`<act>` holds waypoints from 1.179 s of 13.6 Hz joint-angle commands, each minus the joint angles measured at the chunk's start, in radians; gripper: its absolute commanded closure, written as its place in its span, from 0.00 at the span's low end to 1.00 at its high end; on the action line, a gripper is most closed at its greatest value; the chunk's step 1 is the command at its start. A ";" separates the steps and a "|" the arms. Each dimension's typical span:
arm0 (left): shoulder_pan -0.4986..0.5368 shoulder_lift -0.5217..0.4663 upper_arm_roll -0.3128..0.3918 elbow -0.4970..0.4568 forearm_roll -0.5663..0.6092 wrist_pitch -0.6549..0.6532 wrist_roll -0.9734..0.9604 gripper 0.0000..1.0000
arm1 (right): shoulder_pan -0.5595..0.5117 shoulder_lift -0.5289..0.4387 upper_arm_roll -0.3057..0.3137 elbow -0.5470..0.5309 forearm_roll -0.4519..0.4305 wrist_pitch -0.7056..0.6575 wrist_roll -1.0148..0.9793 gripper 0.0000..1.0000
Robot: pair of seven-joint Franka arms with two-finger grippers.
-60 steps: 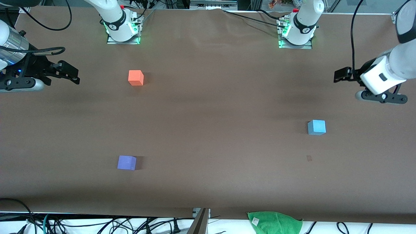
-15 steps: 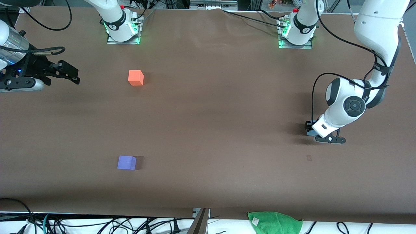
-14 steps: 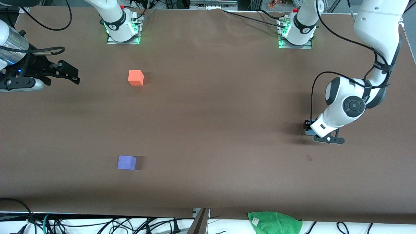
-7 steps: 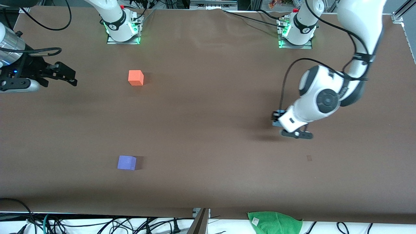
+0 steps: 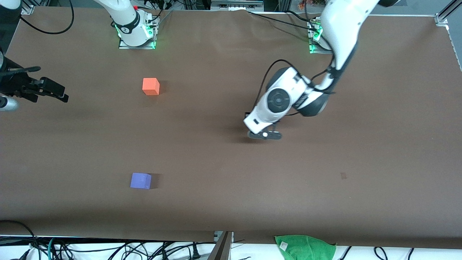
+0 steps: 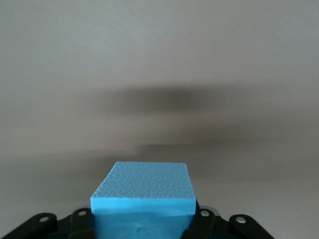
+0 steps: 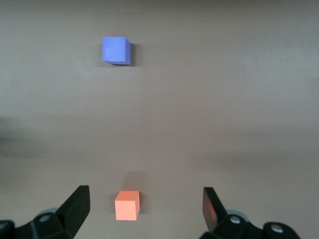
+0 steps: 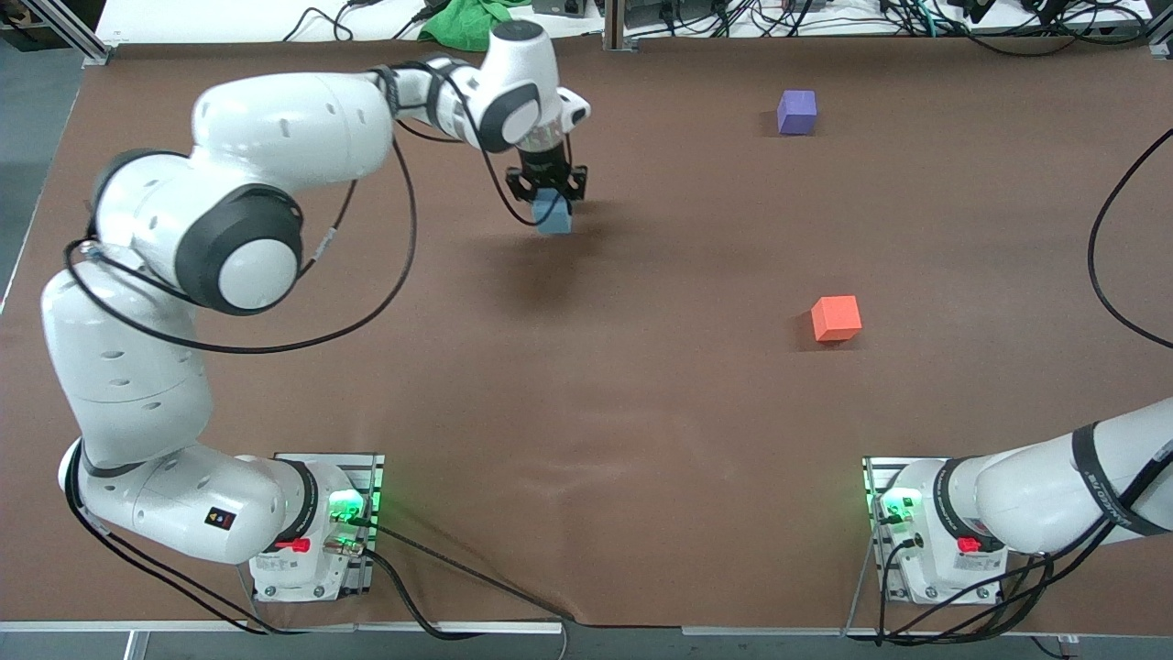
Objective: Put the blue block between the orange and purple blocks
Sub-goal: 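Set the blue cube down with the left gripper while the right gripper approaches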
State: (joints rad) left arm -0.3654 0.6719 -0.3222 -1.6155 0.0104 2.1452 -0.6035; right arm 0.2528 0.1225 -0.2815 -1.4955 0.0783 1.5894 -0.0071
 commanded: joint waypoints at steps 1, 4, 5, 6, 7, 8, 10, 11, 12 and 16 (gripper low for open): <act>-0.026 0.067 0.018 0.042 0.007 0.091 -0.012 0.64 | -0.007 0.017 0.001 0.006 0.021 0.011 -0.021 0.00; -0.043 0.080 0.020 0.042 0.005 0.102 -0.048 0.12 | 0.006 0.019 0.008 0.006 0.017 0.015 -0.025 0.00; -0.041 0.075 0.020 0.042 0.007 0.102 -0.079 0.00 | 0.011 0.032 0.008 0.006 0.020 0.020 -0.025 0.00; -0.041 0.072 0.018 0.043 0.007 0.101 -0.085 0.00 | 0.019 0.075 0.013 0.004 0.021 0.026 -0.021 0.00; -0.038 0.066 0.017 0.045 0.007 0.096 -0.085 0.00 | 0.026 0.092 0.019 0.004 0.030 0.030 -0.039 0.00; -0.037 0.046 0.015 0.042 0.007 0.088 -0.087 0.00 | 0.034 0.091 0.039 0.001 0.028 0.031 -0.036 0.00; -0.035 -0.013 0.011 0.043 0.007 0.018 -0.085 0.00 | 0.075 0.094 0.058 -0.005 -0.003 0.038 -0.024 0.00; -0.032 -0.056 0.009 0.046 0.007 -0.040 -0.078 0.00 | 0.094 0.101 0.059 -0.005 -0.002 0.043 0.019 0.00; -0.026 -0.101 0.009 0.049 0.007 -0.107 -0.075 0.00 | 0.111 0.109 0.059 -0.005 0.004 0.050 0.074 0.00; 0.035 -0.263 0.015 0.052 0.008 -0.371 -0.036 0.00 | 0.193 0.175 0.061 -0.002 0.038 0.130 0.194 0.00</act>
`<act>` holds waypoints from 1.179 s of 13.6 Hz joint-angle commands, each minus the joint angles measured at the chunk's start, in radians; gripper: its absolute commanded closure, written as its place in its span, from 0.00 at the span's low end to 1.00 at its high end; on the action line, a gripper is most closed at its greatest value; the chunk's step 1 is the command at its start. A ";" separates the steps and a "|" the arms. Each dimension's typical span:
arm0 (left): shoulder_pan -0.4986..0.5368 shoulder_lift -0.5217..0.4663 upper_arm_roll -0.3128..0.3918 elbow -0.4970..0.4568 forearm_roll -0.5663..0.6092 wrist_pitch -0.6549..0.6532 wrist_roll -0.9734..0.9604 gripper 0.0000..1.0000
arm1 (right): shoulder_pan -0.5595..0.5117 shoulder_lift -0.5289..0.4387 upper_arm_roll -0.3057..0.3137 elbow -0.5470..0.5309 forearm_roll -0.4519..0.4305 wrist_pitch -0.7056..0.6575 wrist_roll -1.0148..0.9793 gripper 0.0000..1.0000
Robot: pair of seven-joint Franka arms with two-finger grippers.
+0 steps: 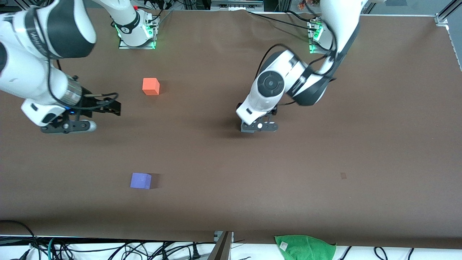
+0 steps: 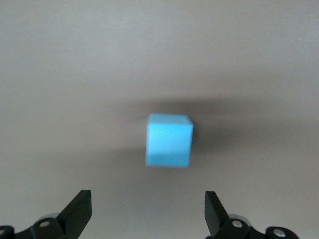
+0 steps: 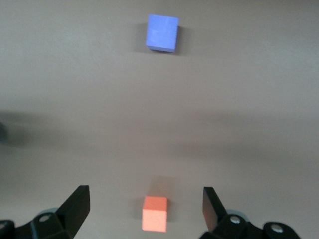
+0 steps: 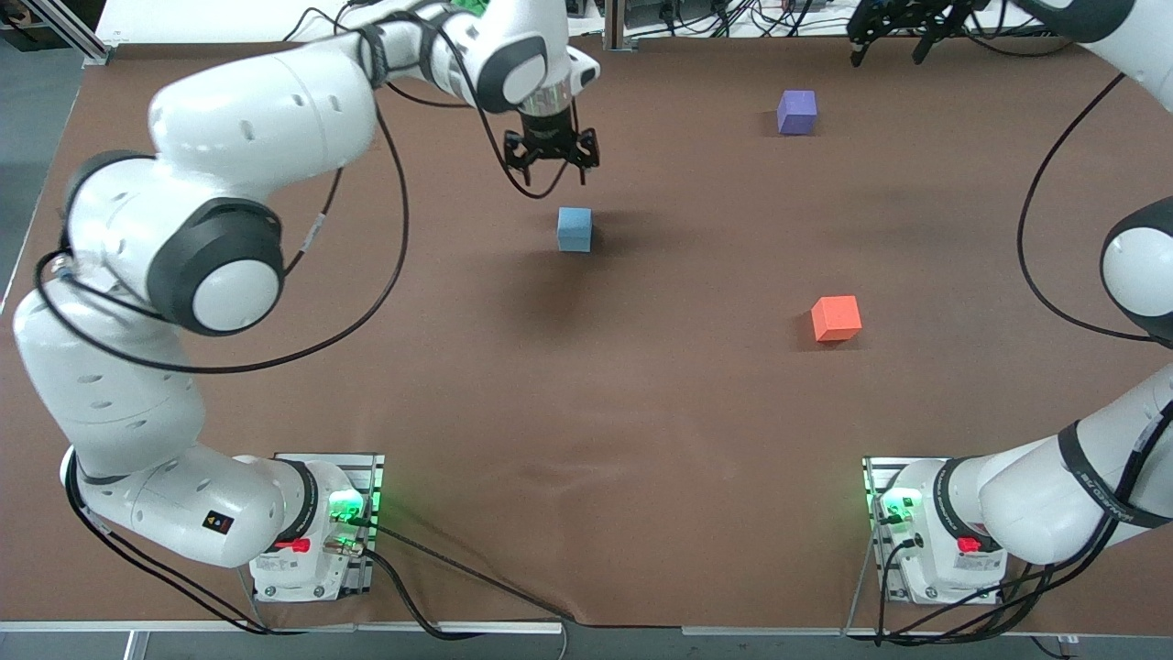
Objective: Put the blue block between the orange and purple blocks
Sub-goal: 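Set the blue cube down with the left gripper while the right gripper approaches, then grasp the blue cube with the right gripper while the left gripper withdraws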
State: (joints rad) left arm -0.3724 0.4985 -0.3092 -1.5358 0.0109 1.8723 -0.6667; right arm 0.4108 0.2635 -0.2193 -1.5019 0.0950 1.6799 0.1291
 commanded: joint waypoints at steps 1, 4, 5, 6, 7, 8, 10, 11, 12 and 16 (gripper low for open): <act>0.074 -0.130 0.002 -0.026 0.007 -0.158 0.073 0.00 | 0.061 0.063 -0.002 0.006 0.040 0.072 0.085 0.00; 0.191 -0.237 0.004 -0.026 0.007 -0.312 0.235 0.00 | 0.164 0.163 -0.002 0.009 0.061 0.202 0.234 0.00; 0.232 -0.262 0.004 -0.026 0.007 -0.337 0.292 0.00 | 0.205 0.204 -0.002 0.011 0.061 0.258 0.289 0.00; 0.274 -0.285 0.005 -0.026 0.007 -0.354 0.349 0.00 | 0.250 0.244 -0.002 0.011 0.061 0.326 0.352 0.00; 0.314 -0.299 0.005 -0.024 0.007 -0.364 0.392 0.00 | 0.294 0.287 -0.002 0.014 0.061 0.395 0.424 0.00; 0.347 -0.316 0.005 -0.024 0.009 -0.367 0.418 0.00 | 0.339 0.327 0.000 0.017 0.061 0.465 0.493 0.00; 0.424 -0.348 0.005 -0.024 0.007 -0.369 0.481 0.00 | 0.410 0.422 0.000 0.081 0.061 0.565 0.616 0.00; 0.456 -0.359 0.007 -0.024 0.007 -0.374 0.518 0.00 | 0.434 0.472 0.009 0.135 0.060 0.576 0.676 0.00; 0.486 -0.363 0.007 -0.023 0.007 -0.378 0.553 0.00 | 0.442 0.528 0.026 0.200 0.060 0.587 0.742 0.00; 0.512 -0.357 0.009 0.026 0.007 -0.412 0.601 0.00 | 0.502 0.635 0.049 0.310 0.051 0.642 0.866 0.00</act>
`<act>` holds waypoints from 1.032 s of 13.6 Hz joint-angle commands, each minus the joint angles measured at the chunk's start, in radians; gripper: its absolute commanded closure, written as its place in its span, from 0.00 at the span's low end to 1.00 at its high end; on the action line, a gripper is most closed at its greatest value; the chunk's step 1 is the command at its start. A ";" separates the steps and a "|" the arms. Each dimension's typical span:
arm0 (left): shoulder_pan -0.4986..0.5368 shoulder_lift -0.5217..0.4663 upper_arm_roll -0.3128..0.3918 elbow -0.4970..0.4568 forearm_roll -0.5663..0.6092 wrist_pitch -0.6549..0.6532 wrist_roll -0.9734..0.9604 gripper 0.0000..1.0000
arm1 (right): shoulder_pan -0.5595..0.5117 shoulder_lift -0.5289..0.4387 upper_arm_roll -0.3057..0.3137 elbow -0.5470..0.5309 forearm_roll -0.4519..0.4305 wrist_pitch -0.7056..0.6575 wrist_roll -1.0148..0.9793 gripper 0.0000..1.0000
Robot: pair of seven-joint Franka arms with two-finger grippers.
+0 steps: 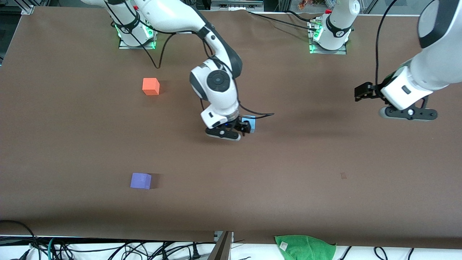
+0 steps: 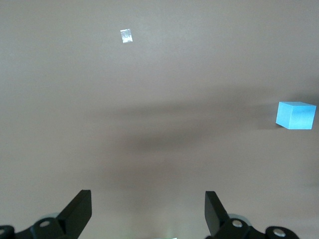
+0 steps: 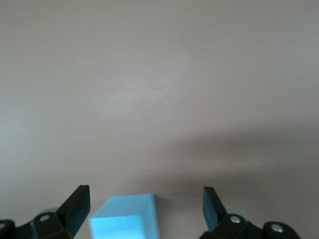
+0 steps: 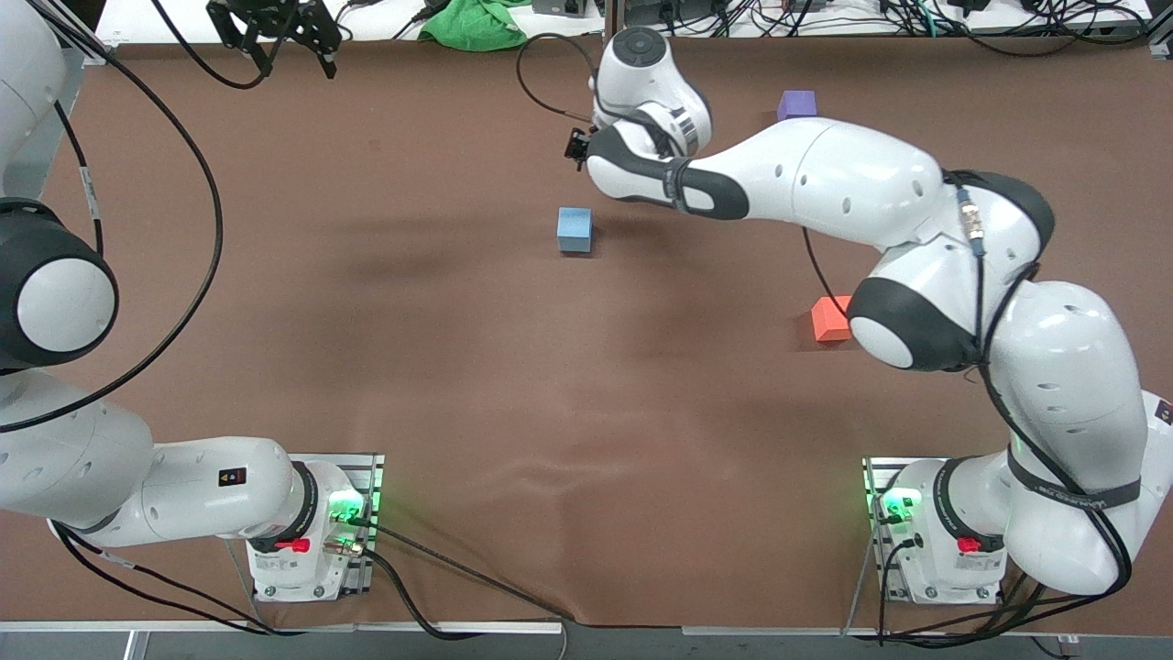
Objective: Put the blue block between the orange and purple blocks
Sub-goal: 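Grasp the blue cube with the right gripper while the left gripper withdraws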
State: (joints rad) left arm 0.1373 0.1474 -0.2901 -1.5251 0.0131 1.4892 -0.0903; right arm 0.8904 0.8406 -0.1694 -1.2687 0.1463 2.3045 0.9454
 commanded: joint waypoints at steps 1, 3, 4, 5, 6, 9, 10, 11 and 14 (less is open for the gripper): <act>0.005 -0.006 -0.011 0.014 0.007 -0.027 0.024 0.00 | 0.047 0.077 -0.002 0.077 -0.007 0.041 0.079 0.00; 0.002 -0.002 -0.017 0.017 0.062 -0.021 0.024 0.00 | 0.076 0.095 -0.006 0.077 -0.028 0.055 0.101 0.00; 0.002 -0.002 -0.023 0.017 0.094 -0.021 0.027 0.00 | 0.081 0.100 -0.004 0.075 -0.039 0.056 0.101 0.00; -0.001 -0.003 -0.020 0.017 0.094 -0.021 0.029 0.00 | 0.096 0.101 -0.004 0.071 -0.046 0.056 0.101 0.00; -0.034 -0.015 -0.003 0.013 0.100 -0.020 0.026 0.00 | 0.102 0.101 -0.004 0.062 -0.065 0.055 0.095 0.00; -0.143 -0.066 0.168 -0.029 0.049 0.035 0.027 0.00 | 0.104 0.101 -0.002 0.048 -0.088 0.049 0.081 0.00; -0.184 -0.103 0.231 -0.082 0.038 0.093 0.026 0.00 | 0.104 0.104 -0.002 0.034 -0.088 0.049 0.081 0.01; -0.188 -0.144 0.239 -0.146 0.038 0.171 0.026 0.00 | 0.104 0.104 -0.002 0.016 -0.089 0.050 0.084 0.01; -0.174 -0.176 0.235 -0.184 0.038 0.215 0.018 0.00 | 0.104 0.112 -0.001 0.006 -0.088 0.050 0.079 0.18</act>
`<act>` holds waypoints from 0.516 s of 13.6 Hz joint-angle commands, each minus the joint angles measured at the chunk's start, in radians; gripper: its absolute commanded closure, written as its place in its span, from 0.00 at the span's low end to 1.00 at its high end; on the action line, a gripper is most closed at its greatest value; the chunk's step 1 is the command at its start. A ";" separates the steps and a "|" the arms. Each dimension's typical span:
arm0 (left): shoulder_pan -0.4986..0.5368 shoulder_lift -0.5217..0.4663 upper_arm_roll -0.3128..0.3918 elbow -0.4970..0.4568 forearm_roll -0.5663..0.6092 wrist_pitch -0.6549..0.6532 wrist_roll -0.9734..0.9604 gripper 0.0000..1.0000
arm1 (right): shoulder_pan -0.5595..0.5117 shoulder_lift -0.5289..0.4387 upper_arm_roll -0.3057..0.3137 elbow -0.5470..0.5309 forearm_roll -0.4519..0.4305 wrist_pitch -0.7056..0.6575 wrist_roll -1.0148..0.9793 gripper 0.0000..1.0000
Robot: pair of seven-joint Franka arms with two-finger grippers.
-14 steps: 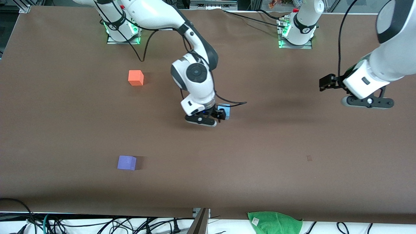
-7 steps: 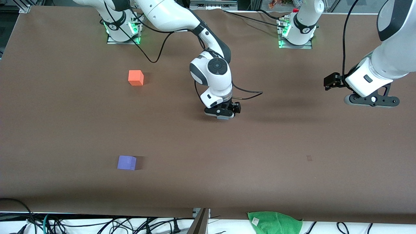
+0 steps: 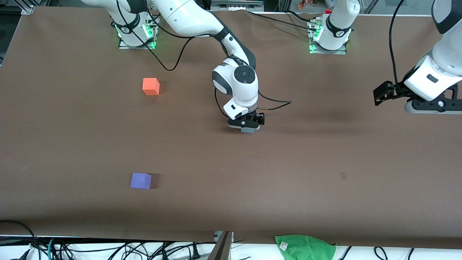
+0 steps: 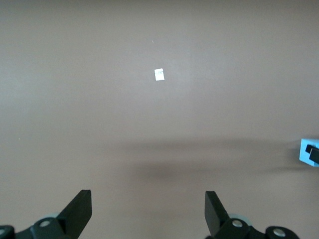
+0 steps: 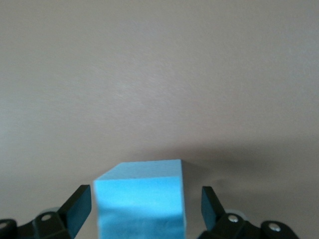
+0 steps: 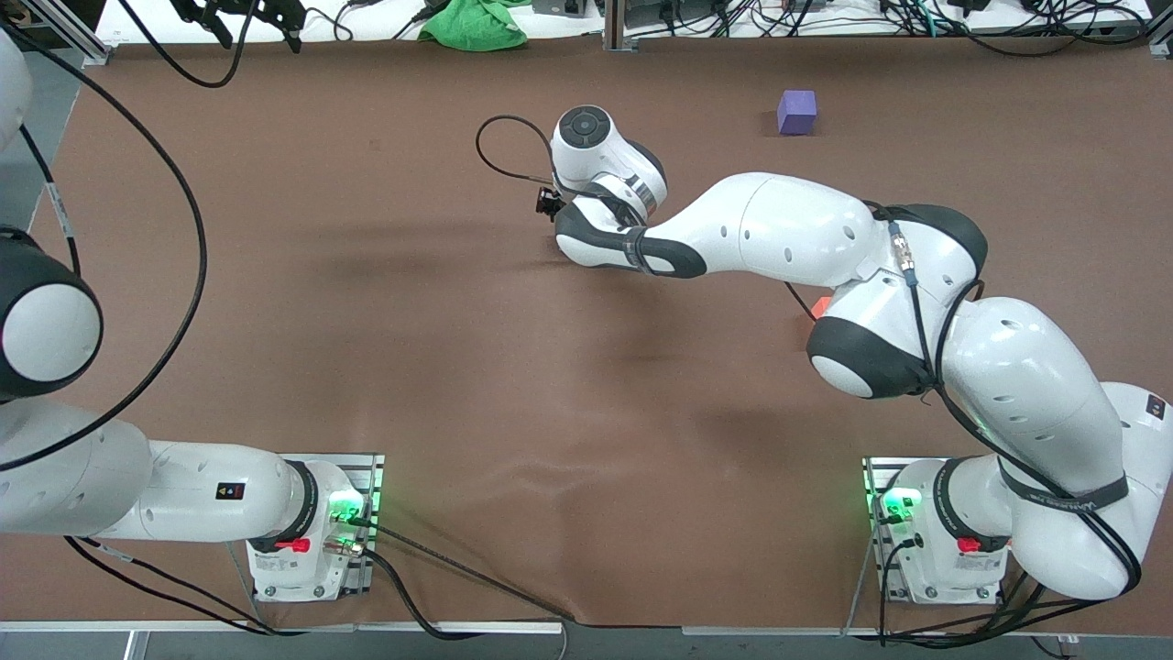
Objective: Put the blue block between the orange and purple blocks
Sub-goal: 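Grasp the blue cube with the right gripper while the left gripper withdraws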
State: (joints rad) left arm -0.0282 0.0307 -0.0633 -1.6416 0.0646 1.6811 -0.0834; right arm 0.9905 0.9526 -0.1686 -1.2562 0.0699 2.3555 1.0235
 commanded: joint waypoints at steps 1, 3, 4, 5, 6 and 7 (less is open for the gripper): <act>-0.010 -0.058 0.005 -0.057 -0.013 -0.027 0.017 0.00 | 0.002 -0.003 -0.002 -0.006 -0.009 -0.004 -0.003 0.33; -0.018 -0.046 0.003 -0.027 -0.012 -0.046 0.017 0.00 | -0.004 -0.011 -0.003 -0.005 -0.010 -0.004 -0.038 0.58; -0.018 -0.046 0.003 -0.026 -0.012 -0.049 0.017 0.00 | -0.010 -0.014 -0.006 -0.005 0.001 -0.005 -0.080 0.64; -0.018 -0.046 0.003 -0.027 -0.012 -0.054 0.017 0.00 | -0.039 -0.026 -0.005 -0.006 0.002 -0.010 -0.113 0.72; -0.018 -0.046 0.003 -0.026 -0.014 -0.063 0.019 0.00 | -0.062 -0.041 -0.002 -0.006 0.002 -0.050 -0.144 0.85; -0.018 -0.045 0.003 -0.026 -0.014 -0.063 0.017 0.00 | -0.085 -0.064 -0.003 -0.006 0.004 -0.102 -0.190 0.85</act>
State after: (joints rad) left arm -0.0407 -0.0048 -0.0659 -1.6674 0.0644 1.6355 -0.0834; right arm 0.9558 0.9411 -0.1824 -1.2535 0.0699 2.3307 0.9170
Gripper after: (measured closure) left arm 0.000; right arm 0.427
